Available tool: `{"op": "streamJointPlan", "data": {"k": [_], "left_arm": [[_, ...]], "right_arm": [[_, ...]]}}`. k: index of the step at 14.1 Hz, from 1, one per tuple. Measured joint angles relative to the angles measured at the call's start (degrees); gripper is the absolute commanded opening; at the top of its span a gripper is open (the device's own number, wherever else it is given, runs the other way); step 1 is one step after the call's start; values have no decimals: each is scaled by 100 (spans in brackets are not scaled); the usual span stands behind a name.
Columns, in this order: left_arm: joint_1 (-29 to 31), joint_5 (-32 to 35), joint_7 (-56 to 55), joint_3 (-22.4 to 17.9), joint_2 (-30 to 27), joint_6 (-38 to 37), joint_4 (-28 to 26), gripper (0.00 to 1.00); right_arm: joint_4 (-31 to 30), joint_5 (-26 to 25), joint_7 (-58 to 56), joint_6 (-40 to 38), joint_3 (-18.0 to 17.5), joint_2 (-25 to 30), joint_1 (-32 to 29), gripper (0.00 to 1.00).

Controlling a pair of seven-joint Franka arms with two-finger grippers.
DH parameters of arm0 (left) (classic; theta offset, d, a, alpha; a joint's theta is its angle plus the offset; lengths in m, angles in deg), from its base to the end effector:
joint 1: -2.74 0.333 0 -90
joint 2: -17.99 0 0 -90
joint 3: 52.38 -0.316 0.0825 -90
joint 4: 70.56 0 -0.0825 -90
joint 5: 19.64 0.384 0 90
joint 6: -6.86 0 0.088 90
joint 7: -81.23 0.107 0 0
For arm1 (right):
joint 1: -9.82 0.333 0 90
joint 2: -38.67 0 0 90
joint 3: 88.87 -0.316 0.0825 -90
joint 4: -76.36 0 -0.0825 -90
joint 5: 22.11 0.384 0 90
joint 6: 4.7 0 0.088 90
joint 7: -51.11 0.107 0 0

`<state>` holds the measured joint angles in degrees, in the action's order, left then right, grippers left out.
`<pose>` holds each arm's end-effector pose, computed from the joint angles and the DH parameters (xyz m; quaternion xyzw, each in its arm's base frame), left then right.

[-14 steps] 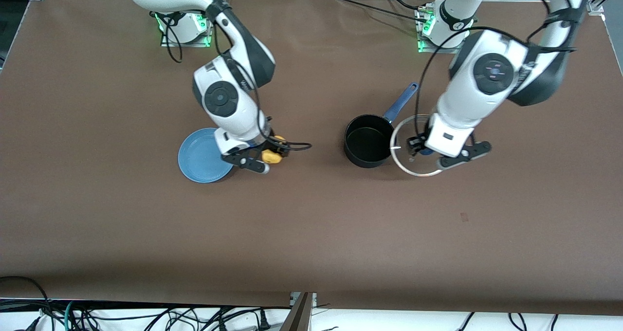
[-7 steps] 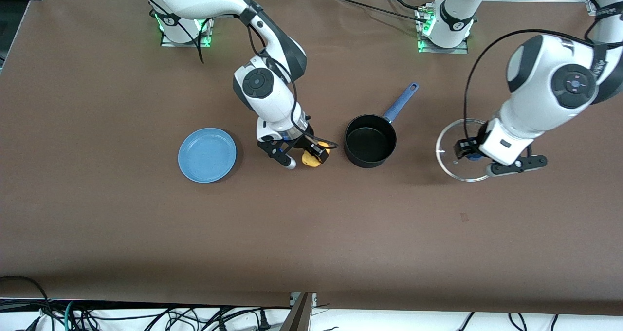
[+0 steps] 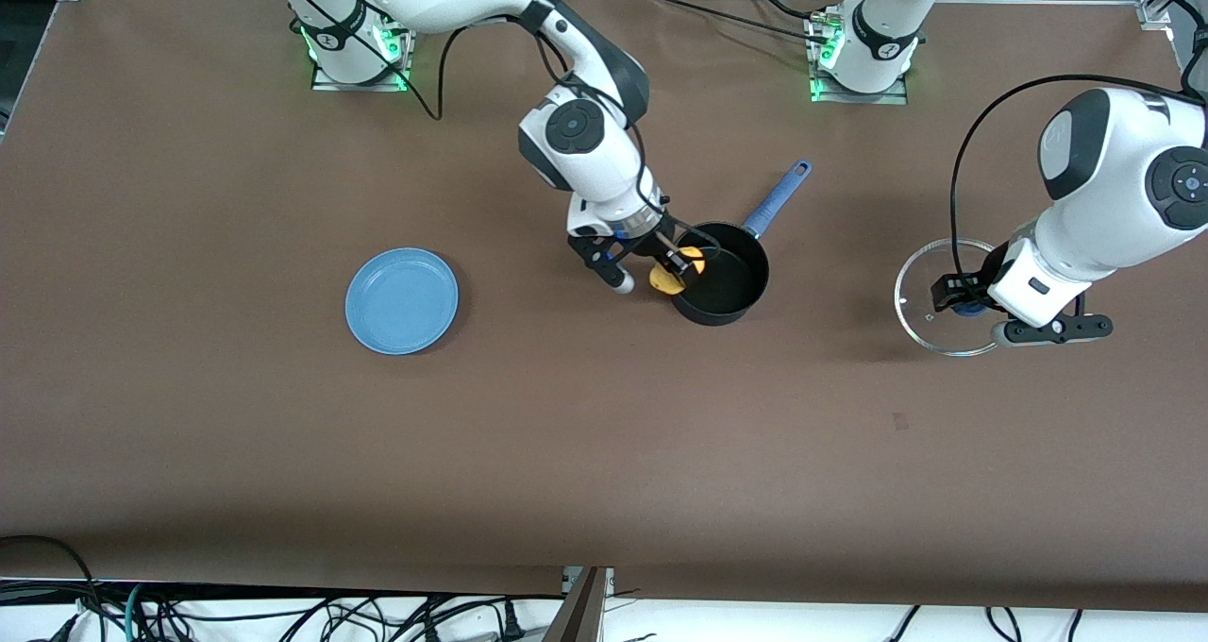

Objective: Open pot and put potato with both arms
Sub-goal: 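Move the potato over the pot and release it with the right gripper, then lower the lid onto the table with the left gripper while right retracts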

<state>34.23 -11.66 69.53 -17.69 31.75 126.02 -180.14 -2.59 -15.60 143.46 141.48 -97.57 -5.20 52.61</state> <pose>0.5999 -0.0107 0.3889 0.9989 0.0451 -0.0141 0.0059 0.5028 0.5822 0.3059 -0.8865 0.4058 0.0198 0.2215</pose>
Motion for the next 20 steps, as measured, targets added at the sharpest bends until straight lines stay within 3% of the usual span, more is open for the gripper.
{"op": "streamJointPlan", "data": {"k": [4,10,12,14,20], "left_arm": [[220,0,272,0,-1,546,-461,32],[505,0,468,0,-2,1779,-1356,32],[523,0,477,0,-2,1989,-1528,32],[525,0,484,1,-3,2252,-1688,32],[598,0,489,0,94,3163,-2274,32]], "right_arm": [[335,0,424,466,-1,-415,284,39],[534,1,554,524,0,-666,456,40],[535,0,556,524,0,-715,475,52],[537,1,557,526,1,-792,475,100],[621,0,557,444,22,-817,470,100]]}}
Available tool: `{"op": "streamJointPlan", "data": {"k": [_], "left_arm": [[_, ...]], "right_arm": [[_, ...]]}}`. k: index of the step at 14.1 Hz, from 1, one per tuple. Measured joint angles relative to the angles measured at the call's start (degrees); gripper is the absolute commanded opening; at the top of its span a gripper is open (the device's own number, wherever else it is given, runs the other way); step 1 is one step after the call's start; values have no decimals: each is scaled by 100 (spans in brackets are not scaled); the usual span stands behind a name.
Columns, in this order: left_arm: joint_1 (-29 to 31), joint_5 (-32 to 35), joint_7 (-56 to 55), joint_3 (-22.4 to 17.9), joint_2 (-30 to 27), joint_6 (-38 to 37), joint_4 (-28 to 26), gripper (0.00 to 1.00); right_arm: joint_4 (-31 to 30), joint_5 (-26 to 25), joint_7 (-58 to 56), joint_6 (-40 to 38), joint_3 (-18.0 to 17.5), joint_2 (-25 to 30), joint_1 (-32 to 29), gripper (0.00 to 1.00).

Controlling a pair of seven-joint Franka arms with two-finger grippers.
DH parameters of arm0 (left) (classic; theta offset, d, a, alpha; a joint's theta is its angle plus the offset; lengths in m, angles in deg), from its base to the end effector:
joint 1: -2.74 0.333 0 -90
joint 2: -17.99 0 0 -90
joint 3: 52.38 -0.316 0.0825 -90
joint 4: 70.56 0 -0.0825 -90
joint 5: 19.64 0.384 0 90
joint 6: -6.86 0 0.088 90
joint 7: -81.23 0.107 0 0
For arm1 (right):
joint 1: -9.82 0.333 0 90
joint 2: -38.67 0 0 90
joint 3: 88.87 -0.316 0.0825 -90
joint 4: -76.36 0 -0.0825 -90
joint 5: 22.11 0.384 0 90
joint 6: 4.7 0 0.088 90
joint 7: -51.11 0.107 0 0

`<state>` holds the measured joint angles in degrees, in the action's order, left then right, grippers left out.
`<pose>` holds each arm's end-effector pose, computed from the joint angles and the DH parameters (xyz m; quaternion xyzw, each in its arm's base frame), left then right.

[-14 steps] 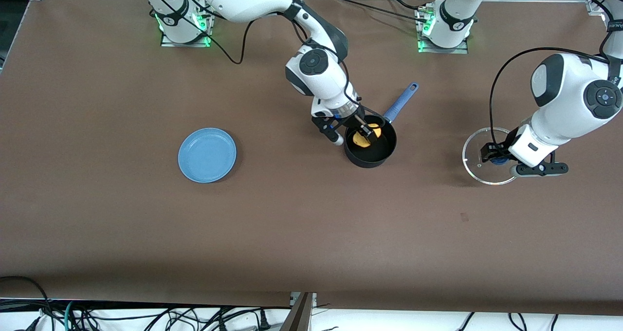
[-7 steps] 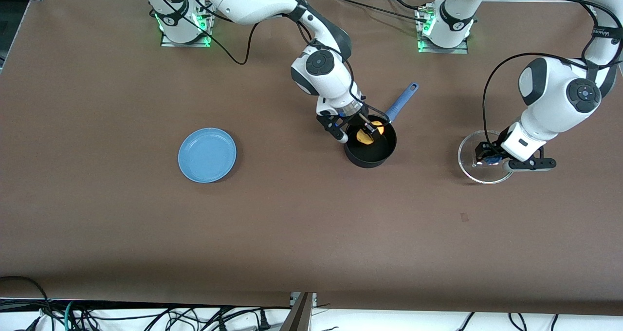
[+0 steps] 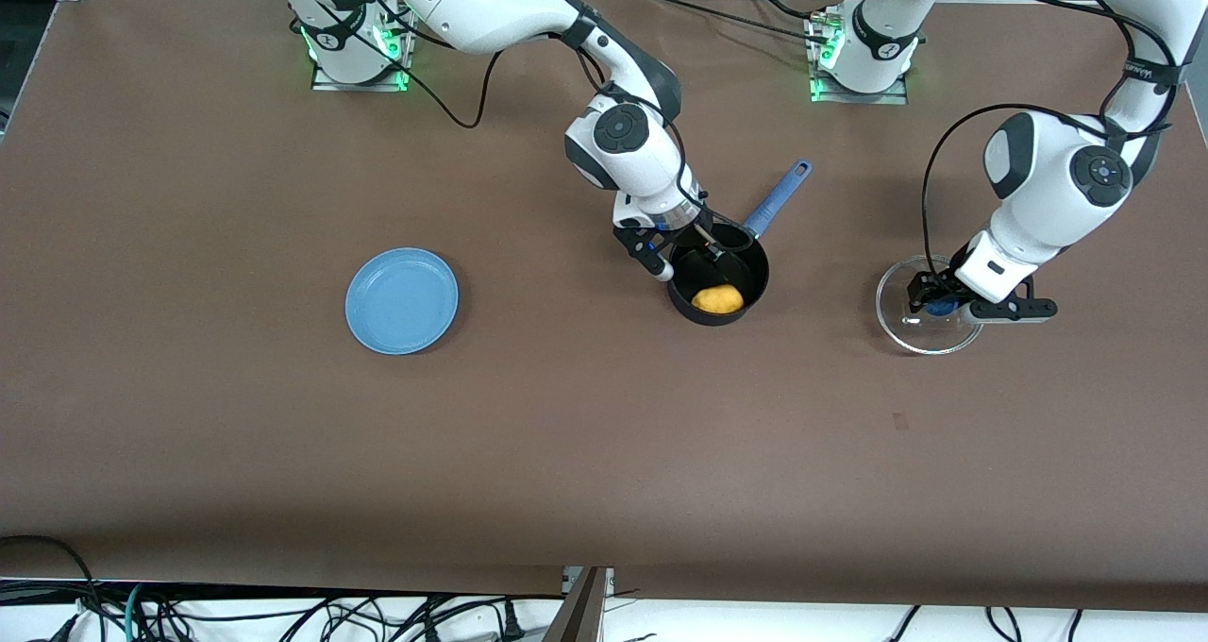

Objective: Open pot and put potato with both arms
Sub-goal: 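Lower the lid onto the table with the left gripper while right retracts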

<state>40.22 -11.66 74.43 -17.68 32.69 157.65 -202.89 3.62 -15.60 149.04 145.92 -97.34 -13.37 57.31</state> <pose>0.5362 0.0208 0.2642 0.9970 0.0364 0.0579 0.0366 0.4727 0.6311 0.2574 -0.8731 0.4230 0.0352 0.2397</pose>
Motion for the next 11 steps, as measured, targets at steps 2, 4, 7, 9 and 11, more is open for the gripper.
{"op": "streamJointPlan", "data": {"k": [2,4,7,9,11], "left_arm": [[14,0,0,-3,104,333,-172,32],[21,0,0,-7,232,569,-268,32],[27,0,5,-11,460,913,-340,32],[45,0,18,-18,616,1063,-359,35],[75,0,39,-22,753,1173,-366,43]], "right_arm": [[105,-5,-89,-563,71,70,-33,100],[218,-6,-530,-1329,108,275,-201,100],[268,-6,-1613,-2633,117,789,-587,100],[276,-8,-2535,-3390,132,1116,-867,100],[281,-15,-3717,-4196,154,1450,-1248,100]]}}
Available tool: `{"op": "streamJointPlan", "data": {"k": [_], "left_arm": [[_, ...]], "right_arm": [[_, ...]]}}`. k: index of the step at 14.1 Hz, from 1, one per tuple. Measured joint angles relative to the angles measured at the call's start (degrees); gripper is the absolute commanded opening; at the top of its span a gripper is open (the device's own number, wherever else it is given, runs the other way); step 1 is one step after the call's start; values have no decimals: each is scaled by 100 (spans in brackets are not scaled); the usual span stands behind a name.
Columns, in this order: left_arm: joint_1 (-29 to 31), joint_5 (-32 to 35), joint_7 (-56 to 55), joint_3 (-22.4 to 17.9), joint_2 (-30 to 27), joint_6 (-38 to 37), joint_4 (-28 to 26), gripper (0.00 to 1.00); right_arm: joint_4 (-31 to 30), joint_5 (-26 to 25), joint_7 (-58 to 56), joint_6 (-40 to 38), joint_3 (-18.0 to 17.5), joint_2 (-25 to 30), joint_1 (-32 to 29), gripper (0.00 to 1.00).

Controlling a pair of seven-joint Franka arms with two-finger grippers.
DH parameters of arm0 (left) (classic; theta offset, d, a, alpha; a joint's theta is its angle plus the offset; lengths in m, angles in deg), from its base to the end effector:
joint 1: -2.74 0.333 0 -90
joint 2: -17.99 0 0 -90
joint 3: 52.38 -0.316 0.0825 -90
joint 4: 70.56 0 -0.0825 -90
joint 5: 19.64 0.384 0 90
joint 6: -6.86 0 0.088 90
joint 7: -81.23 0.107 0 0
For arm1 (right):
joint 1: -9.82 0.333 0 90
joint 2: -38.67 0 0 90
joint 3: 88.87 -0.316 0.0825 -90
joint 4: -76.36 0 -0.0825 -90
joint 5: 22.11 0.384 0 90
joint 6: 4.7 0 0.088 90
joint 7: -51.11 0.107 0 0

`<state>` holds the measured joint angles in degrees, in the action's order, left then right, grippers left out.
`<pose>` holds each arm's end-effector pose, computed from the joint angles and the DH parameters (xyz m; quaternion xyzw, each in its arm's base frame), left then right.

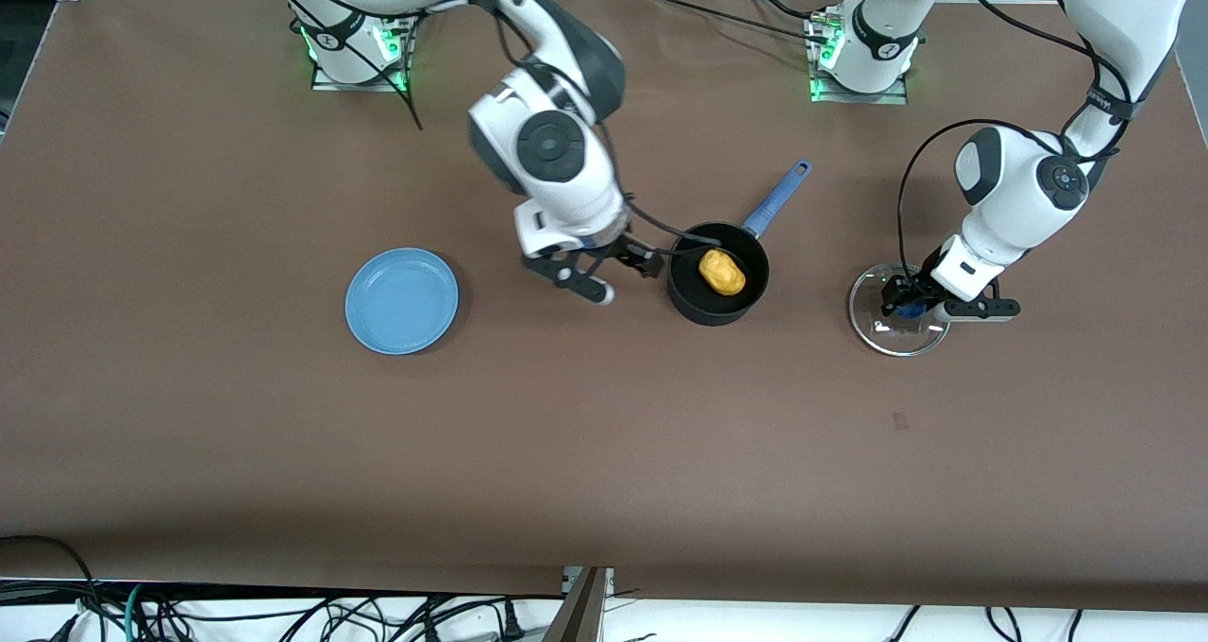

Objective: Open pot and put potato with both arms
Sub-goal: 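Lower the lid onto the table with the left gripper while right retracts, then open the left gripper and withdraw it from the lid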

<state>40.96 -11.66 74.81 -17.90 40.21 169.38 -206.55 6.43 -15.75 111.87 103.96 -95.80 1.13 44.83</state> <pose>0.5206 0.0171 0.2052 0.9926 0.0487 0.0750 0.0823 0.5596 0.4829 0.3950 -0.9772 0.1923 0.0619 0.0656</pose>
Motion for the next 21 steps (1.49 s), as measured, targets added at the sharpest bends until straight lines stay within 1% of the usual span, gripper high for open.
{"op": "streamJointPlan", "data": {"k": [2,3,4,5,6,7,8,10,13,16,19,21], "left_arm": [[21,0,10,-3,109,114,-1,59],[29,0,14,-2,123,150,-1,61],[30,0,15,-1,125,157,0,70],[31,0,15,-1,126,158,1,75],[31,0,15,-2,127,159,0,77],[34,0,15,-2,133,162,2,90],[38,0,15,-3,134,169,4,96],[65,0,16,-3,134,177,13,96],[92,0,16,-3,124,184,58,96],[93,0,16,2,-81,123,149,95],[93,0,16,29,-480,-446,322,95],[94,0,16,76,-722,-1186,615,95]], "right_arm": [[9,-22,-1363,-753,17,333,-492,100],[13,-30,-2012,-1000,25,501,-749,100],[16,-35,-2560,-1194,27,676,-1014,100],[17,-39,-3033,-1424,27,851,-1282,100],[16,-62,-3476,-1662,27,1006,-1529,100],[15,-135,-3929,-1857,26,1149,-1765,100],[7,-258,-4360,-1992,27,1273,-1987,100],[-83,-501,-4981,-2107,30,1511,-2436,100],[-482,-602,-5276,-2112,28,1939,-3043,100],[-831,-751,-5294,-2102,25,2432,-3311,100],[-1025,-841,-5329,-2101,25,2942,-3420,100],[-1179,-946,-5518,-2102,21,3108,-3420,100]]}}
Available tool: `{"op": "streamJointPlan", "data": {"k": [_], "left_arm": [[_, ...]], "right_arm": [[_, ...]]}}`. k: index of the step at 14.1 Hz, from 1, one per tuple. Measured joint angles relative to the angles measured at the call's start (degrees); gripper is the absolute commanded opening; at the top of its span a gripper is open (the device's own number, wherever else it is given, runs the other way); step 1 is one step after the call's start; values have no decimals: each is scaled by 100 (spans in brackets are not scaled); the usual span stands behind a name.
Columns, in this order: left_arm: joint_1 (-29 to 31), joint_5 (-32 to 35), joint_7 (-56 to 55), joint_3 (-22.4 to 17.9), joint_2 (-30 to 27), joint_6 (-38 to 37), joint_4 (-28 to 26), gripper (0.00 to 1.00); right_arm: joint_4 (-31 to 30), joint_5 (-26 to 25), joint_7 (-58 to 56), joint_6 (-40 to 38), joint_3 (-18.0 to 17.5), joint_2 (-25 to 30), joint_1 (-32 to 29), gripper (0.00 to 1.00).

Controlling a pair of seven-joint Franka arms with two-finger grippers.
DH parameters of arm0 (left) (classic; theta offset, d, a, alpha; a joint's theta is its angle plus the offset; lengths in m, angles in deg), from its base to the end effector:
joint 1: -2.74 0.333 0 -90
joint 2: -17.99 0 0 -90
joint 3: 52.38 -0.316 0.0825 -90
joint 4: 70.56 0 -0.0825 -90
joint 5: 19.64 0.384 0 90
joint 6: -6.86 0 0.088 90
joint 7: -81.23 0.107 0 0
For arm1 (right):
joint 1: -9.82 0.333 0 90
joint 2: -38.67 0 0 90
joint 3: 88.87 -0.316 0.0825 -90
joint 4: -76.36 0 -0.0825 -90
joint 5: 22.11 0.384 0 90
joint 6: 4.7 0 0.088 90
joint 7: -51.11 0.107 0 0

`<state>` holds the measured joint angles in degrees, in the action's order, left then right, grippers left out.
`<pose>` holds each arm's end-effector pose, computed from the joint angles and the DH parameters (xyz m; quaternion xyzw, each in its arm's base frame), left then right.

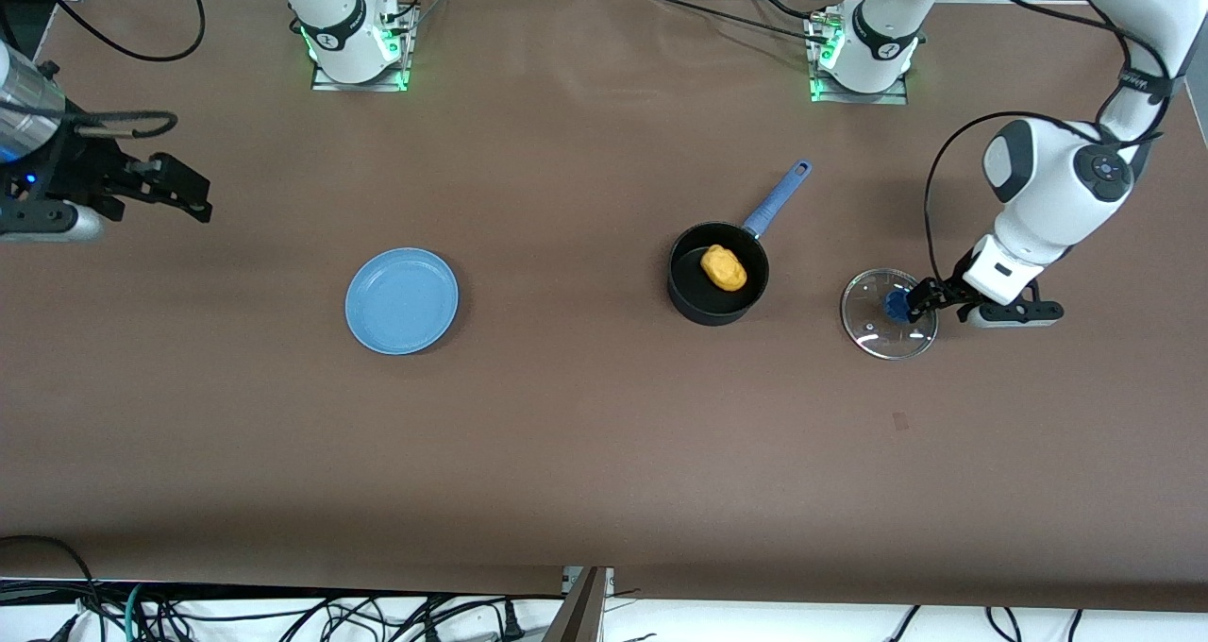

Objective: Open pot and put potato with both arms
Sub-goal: 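Open the left gripper and withdraw it from the lid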

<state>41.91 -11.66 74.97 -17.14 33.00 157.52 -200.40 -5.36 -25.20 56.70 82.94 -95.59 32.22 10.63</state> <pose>0.5504 0.0352 0.2793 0.9953 0.0444 0.0773 0.0371 0.5817 0.0666 0.6251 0.9997 0.0156 -0.0019 0.0207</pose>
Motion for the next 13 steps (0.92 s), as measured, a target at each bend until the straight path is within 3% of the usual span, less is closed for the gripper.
{"op": "streamJointPlan", "data": {"k": [6,13], "left_arm": [[-4,-3,-4,255,-256,-3421,2247,95],[-5,-317,-4,257,-258,-5017,3466,98]], "right_arm": [[-114,-38,-585,6,36,-35,-12,100],[-116,-39,-612,22,35,-89,-11,100]]}}
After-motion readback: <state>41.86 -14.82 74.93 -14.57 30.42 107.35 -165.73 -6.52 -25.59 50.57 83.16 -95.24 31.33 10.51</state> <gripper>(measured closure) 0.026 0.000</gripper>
